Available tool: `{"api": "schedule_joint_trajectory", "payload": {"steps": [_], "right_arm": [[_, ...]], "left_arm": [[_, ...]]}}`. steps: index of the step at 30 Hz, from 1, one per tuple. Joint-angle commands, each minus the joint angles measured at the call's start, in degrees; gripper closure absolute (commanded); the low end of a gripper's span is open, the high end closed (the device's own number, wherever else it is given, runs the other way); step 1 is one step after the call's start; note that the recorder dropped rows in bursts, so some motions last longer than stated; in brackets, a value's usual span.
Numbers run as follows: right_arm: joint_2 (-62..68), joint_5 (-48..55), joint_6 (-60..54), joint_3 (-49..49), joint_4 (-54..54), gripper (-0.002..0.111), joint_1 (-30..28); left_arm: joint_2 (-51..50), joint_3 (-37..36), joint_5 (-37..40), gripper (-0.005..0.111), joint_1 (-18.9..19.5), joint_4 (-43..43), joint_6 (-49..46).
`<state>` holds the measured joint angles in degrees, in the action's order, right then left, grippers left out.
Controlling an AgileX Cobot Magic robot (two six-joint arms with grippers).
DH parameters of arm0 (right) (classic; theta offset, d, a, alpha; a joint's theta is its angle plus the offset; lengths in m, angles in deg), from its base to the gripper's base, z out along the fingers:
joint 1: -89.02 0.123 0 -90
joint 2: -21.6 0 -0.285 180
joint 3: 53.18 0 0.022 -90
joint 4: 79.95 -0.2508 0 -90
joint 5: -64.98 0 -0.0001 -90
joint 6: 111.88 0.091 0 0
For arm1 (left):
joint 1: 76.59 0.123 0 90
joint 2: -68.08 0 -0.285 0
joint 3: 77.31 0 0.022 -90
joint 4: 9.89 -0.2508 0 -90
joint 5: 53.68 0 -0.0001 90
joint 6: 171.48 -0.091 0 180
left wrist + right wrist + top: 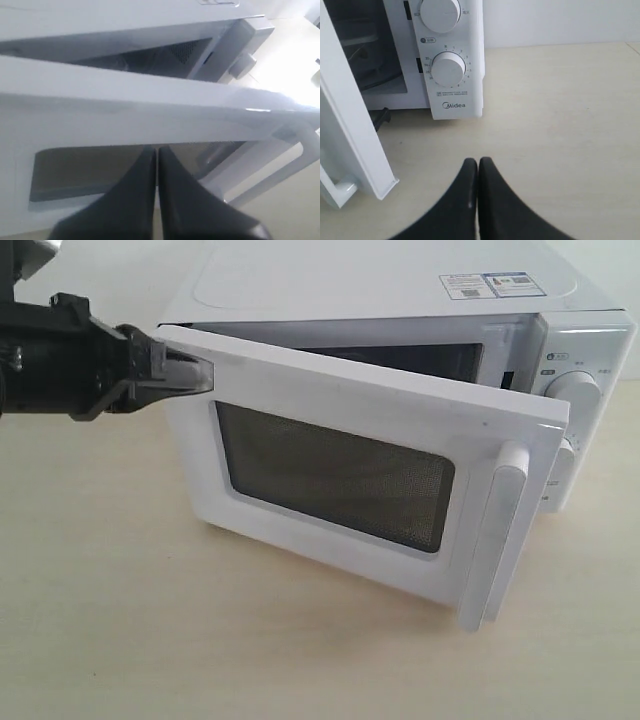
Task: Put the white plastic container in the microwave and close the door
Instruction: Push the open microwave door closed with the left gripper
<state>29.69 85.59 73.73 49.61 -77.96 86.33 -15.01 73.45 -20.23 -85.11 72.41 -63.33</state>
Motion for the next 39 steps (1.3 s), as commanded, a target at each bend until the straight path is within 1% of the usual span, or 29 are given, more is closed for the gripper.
{"api": "schedule_joint_trajectory", "payload": {"steps": [1, 3, 6, 8, 11, 12, 14, 16, 18, 21, 24, 28, 35, 37, 38, 39], "right_arm": [[-0.3, -0.2, 0.1, 0.0, 0.0, 0.108, -0.2], [-0.3, -0.2, 0.1, 0.0, 0.0, 0.108, -0.2], [-0.3, -0.2, 0.1, 0.0, 0.0, 0.108, -0.2], [-0.3, -0.2, 0.1, 0.0, 0.0, 0.108, -0.2], [-0.3, -0.2, 0.1, 0.0, 0.0, 0.108, -0.2], [-0.3, -0.2, 0.1, 0.0, 0.0, 0.108, -0.2], [-0.3, -0.2, 0.1, 0.0, 0.0, 0.108, -0.2], [-0.3, -0.2, 0.1, 0.0, 0.0, 0.108, -0.2], [-0.3, -0.2, 0.1, 0.0, 0.0, 0.108, -0.2], [-0.3, -0.2, 0.1, 0.0, 0.0, 0.108, -0.2], [-0.3, -0.2, 0.1, 0.0, 0.0, 0.108, -0.2], [-0.3, -0.2, 0.1, 0.0, 0.0, 0.108, -0.2], [-0.3, -0.2, 0.1, 0.0, 0.0, 0.108, -0.2], [-0.3, -0.2, 0.1, 0.0, 0.0, 0.108, -0.2], [-0.3, -0.2, 0.1, 0.0, 0.0, 0.108, -0.2], [-0.3, -0.2, 0.1, 0.0, 0.0, 0.108, -0.2]], "left_arm": [[-0.1, 2.2, -4.3, 0.103, -0.2, 1.4, -1.0], [-0.5, 2.5, -3.3, 0.103, -0.2, 1.4, -1.0], [-1.7, 2.5, 3.3, 0.103, -0.2, 0.8, -1.4], [-3.3, 2.5, 5.8, 0.103, -0.2, 0.0, -3.0], [-6.0, 2.5, 5.6, 0.103, -0.2, 0.4, -2.9], [-8.2, 2.5, 5.6, 0.103, -0.2, 3.0, -4.1], [-9.9, 2.5, 6.0, 0.103, -0.2, 5.2, -6.1], [-11.4, 2.6, 5.0, 0.103, -1.0, 6.9, -9.0], [-13.5, 4.2, 2.8, 0.103, -2.7, 7.0, -10.5], [-15.4, 7.0, 2.3, 0.103, -4.7, 7.0, -11.3], [-18.5, 11.8, 0.5, 0.103, -7.9, 7.0, -11.3], [-19.0, 13.4, -1.9, 0.103, -8.7, 7.5, -11.2], [-18.0, 13.4, 4.7, 0.103, -8.7, 6.6, -11.2], [-17.5, 13.4, 5.5, 0.103, -8.7, 4.1, -11.2], [-16.4, 13.4, 5.7, 0.103, -8.7, 0.5, -9.6], [-15.8, 13.4, 5.7, 0.103, -8.7, -1.3, -7.8]]}}
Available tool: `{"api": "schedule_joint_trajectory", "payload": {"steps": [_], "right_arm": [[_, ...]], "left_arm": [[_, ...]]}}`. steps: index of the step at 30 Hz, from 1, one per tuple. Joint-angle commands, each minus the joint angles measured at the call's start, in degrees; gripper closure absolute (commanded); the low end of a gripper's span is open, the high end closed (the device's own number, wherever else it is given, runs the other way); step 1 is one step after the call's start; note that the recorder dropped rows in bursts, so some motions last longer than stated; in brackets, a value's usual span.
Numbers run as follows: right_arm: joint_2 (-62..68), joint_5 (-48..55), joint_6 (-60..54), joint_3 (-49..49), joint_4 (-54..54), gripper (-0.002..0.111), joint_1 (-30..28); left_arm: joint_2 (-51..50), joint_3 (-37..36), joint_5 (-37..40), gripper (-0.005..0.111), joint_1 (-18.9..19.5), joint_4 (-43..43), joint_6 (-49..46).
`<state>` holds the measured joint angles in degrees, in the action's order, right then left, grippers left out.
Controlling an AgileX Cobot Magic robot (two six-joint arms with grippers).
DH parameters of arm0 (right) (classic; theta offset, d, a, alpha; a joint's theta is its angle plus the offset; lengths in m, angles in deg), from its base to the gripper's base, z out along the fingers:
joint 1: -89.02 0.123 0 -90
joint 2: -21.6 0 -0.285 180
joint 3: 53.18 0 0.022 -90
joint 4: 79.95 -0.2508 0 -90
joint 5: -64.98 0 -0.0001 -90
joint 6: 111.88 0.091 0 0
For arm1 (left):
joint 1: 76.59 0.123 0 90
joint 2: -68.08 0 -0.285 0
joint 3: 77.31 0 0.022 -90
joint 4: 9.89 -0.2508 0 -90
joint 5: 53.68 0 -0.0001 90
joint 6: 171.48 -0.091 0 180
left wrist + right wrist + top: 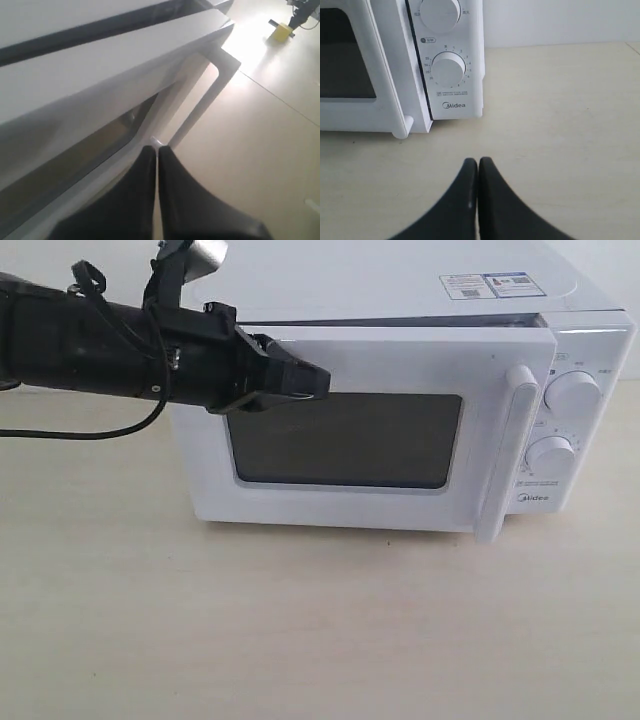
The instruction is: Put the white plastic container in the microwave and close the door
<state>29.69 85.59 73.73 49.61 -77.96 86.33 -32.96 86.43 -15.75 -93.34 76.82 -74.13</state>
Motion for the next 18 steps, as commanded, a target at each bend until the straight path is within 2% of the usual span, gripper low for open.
{"api": "schedule_joint_trajectory", "payload": {"steps": [1, 6, 8, 12, 18], "right_arm": [[-0.3, -0.2, 0.1, 0.0, 0.0, 0.108, -0.2], [-0.3, -0.2, 0.1, 0.0, 0.0, 0.108, -0.2], [-0.3, -0.2, 0.1, 0.0, 0.0, 0.108, -0.2], [-0.3, -0.2, 0.1, 0.0, 0.0, 0.108, -0.2], [-0.3, -5.3, -1.6, 0.0, 1.4, 0.108, -0.2]], "left_arm": [[2.9, 0.4, 1.2, 0.103, -0.4, -6.6, 5.0], [8.4, 0.4, 2.8, 0.103, -0.4, -8.5, 10.0], [11.3, 0.4, 2.8, 0.103, -0.4, -13.2, 11.3], [16.0, 0.1, 3.3, 0.103, -0.4, -20.5, 20.3], [23.4, -4.4, 1.5, 0.103, -0.4, -27.2, 21.5]]}}
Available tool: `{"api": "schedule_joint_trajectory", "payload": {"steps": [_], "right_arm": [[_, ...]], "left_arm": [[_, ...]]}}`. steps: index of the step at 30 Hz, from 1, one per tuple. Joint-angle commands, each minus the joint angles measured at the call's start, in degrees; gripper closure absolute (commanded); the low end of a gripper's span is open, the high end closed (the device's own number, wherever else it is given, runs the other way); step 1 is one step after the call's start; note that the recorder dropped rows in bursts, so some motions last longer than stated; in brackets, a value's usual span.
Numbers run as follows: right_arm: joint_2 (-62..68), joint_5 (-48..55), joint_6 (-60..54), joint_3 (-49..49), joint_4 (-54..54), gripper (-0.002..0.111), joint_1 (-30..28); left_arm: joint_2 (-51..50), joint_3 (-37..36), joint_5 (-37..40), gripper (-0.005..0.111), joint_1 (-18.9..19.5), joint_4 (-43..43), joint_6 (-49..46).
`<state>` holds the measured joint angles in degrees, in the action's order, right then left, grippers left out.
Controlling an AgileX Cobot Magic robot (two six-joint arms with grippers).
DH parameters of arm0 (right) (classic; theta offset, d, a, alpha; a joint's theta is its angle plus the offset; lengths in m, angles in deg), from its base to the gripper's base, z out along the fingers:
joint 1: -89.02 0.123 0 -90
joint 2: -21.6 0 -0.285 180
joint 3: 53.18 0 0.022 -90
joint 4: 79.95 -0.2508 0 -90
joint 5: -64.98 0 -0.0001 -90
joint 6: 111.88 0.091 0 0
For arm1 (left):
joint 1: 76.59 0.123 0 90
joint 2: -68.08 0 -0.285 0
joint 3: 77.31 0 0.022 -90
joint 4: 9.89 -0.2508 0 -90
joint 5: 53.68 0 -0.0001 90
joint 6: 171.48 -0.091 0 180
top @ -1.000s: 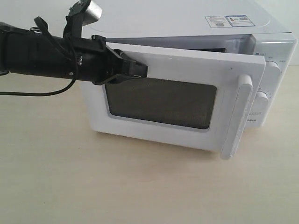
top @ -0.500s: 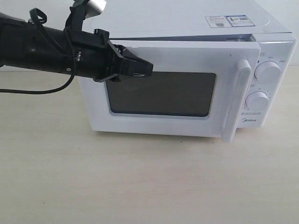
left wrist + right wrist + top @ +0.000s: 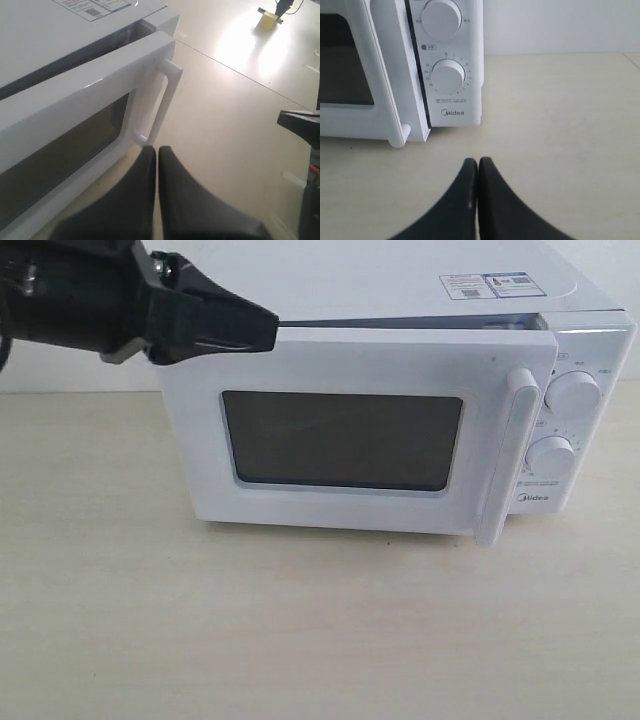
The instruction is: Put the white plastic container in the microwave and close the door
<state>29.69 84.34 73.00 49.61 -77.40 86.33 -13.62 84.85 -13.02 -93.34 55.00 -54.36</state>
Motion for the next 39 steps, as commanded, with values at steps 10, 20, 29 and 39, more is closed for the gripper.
{"api": "schedule_joint_trajectory", "payload": {"steps": [10, 20, 29, 39], "right_arm": [[-0.3, -46.4, 13.6, 0.0, -9.4, 0.108, -0.2], [2.8, -32.0, 30.6, 25.2, 8.1, 0.108, -0.2], [23.0, 11.0, 30.2, 37.1, 2.3, 0.108, -0.2], [40.2, 15.3, -18.4, 37.1, -37.1, 0.108, 2.4]], "left_arm": [[12.8, -12.5, -7.5, 0.103, -0.4, -4.6, 6.3], [19.4, -17.6, -10.7, 0.103, -0.4, -0.9, 6.3], [19.5, -17.7, -10.6, 0.103, -0.4, -0.2, 6.3], [19.5, -18.1, -8.1, 0.103, -0.4, -0.2, 6.3]]}}
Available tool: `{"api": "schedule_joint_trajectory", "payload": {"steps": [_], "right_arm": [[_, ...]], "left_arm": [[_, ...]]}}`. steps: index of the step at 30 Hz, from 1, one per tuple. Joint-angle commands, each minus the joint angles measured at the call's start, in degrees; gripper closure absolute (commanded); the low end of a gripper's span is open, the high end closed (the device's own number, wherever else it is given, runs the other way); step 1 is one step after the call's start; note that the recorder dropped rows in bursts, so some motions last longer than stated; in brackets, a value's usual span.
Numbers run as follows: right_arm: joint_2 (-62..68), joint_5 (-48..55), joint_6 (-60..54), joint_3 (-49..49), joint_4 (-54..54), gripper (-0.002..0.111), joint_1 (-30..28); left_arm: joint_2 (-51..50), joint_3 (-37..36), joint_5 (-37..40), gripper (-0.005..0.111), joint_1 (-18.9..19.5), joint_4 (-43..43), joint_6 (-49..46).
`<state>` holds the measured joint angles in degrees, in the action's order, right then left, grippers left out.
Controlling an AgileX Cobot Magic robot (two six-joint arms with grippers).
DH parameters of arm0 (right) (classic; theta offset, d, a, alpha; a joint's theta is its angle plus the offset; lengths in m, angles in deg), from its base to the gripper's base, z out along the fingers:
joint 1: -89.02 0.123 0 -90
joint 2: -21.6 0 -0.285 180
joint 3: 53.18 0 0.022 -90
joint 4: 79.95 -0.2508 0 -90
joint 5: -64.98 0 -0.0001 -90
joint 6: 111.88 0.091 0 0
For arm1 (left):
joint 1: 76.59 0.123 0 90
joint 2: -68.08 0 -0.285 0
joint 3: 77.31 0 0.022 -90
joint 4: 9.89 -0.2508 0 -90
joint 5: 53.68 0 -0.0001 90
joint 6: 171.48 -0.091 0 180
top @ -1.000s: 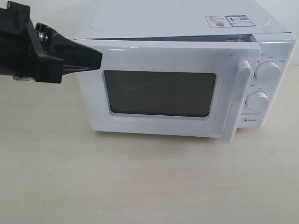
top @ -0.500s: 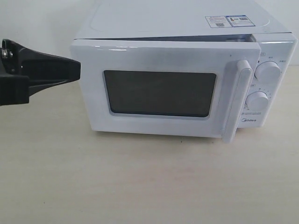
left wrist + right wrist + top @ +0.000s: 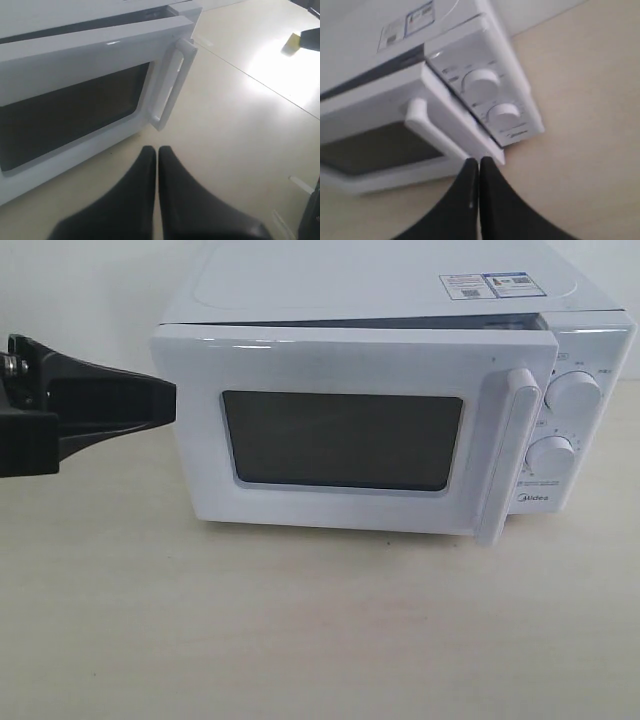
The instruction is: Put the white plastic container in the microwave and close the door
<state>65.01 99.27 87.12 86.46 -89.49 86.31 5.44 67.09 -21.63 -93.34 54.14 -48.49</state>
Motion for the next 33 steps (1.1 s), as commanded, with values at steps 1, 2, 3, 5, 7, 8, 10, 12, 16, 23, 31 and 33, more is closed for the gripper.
{"api": "schedule_joint_trajectory", "payload": {"steps": [1, 2, 3, 5, 7, 8, 10, 12, 16, 23, 31, 33], "right_arm": [[6.0, 1.5, -44.2, 0.3, -32.4, 0.108, 3.4], [7.6, 3.0, -54.2, 0.3, -40.5, 0.108, 4.6], [9.4, 3.7, -62.2, 0.3, -46.6, 0.108, 5.8], [12.5, 1.6, -68.9, 0.3, -52.8, 0.108, 7.8], [16.0, -2.3, -70.8, 0.3, -54.4, 0.108, 10.1], [17.7, -4.9, -71.1, 0.3, -54.4, 0.108, 11.5], [20.7, -10.6, -73.0, 0.3, -54.0, 0.108, 14.9], [22.9, -17.0, -75.3, 0.3, -54.0, 0.108, 18.7], [26.9, -35.2, -77.3, 0.3, -54.0, 0.108, 28.2], [34.9, -61.9, -76.3, 0.3, -53.7, 0.108, 39.3], [43.6, -70.9, -68.6, 0.3, -51.6, 0.108, 40.1], [44.9, -73.3, -65.4, 0.3, -50.9, 0.108, 40.1]], "left_arm": [[0.4, -0.4, 0.5, 0.103, -0.4, 0.8, 0.5], [0.4, -0.4, 0.5, 0.103, -0.4, 0.8, 0.5], [0.4, -0.4, 0.8, 0.103, -0.4, 0.8, 0.5], [0.4, -0.4, 0.9, 0.103, -0.4, 0.8, 0.5], [0.4, -0.4, 0.9, 0.103, -0.4, 0.8, 0.5], [0.4, -0.4, 0.9, 0.103, -0.4, 0.8, 0.5], [0.4, -0.4, 0.9, 0.103, -0.4, 0.8, 0.5], [0.4, -0.4, 0.9, 0.103, -0.4, 0.8, 0.6], [0.4, -0.4, 0.9, 0.103, -0.4, 0.8, 0.6], [0.4, -0.4, 0.8, 0.103, -0.4, 0.8, 0.5], [0.4, -0.4, 0.8, 0.103, -0.4, 0.9, 0.7], [0.4, -0.4, 0.8, 0.103, -0.4, 0.9, 0.7]]}}
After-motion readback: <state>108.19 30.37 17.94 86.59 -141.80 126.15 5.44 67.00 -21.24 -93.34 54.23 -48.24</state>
